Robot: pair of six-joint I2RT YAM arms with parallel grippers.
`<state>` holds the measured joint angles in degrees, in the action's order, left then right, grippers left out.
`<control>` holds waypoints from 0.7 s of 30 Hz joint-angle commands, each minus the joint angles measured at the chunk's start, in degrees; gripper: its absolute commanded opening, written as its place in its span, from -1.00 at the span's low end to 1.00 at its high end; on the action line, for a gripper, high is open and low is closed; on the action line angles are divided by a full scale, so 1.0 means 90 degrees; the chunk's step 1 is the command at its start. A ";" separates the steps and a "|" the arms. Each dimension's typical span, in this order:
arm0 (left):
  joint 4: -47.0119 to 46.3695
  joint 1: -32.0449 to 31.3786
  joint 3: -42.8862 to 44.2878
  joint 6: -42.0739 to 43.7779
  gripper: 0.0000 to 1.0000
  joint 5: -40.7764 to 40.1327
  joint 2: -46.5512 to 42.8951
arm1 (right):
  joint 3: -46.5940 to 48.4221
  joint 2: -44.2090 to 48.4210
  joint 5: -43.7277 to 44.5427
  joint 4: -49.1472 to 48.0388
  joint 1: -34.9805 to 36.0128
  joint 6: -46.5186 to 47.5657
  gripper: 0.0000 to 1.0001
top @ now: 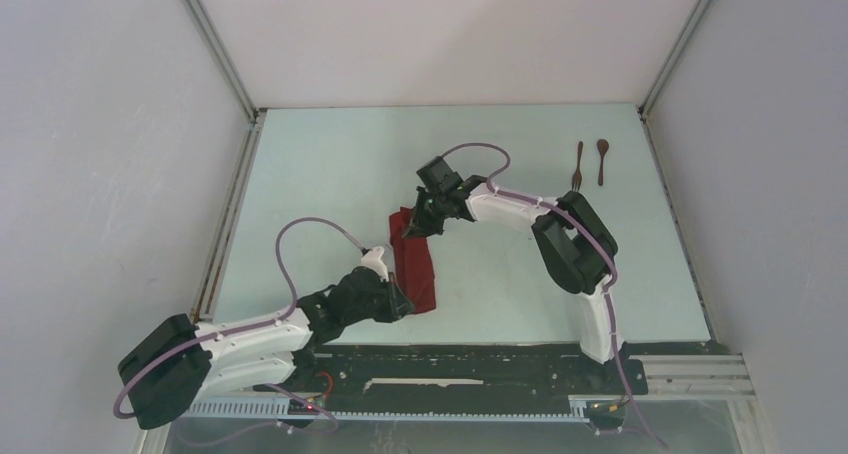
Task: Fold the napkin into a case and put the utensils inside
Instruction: Fold the 2/3-rectangle-folded napkin at the center of the board.
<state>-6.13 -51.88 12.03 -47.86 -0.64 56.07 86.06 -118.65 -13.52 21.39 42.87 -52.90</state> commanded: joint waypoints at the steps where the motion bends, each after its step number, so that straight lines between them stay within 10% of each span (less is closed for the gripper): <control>1: 0.0037 0.0062 -0.0141 -0.0053 -0.96 0.0266 -0.0066 | 0.0405 -0.0150 -0.0218 -0.0655 0.0042 -0.0403 -1.00; 14: 0.2847 0.0316 0.0937 0.0000 0.23 -0.0259 -0.2697 | 0.0475 -0.0534 -0.0899 -0.1288 -0.0056 -0.0176 -0.92; 21: 0.4061 0.2551 0.1500 0.0000 0.23 0.1338 -0.2421 | 0.0324 -0.0527 -0.1148 -0.1555 0.0002 -0.0153 -0.87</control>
<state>21.52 -38.24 24.25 -48.01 2.33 29.74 88.58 -123.26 -21.71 10.76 42.54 -54.59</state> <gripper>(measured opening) 0.647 0.065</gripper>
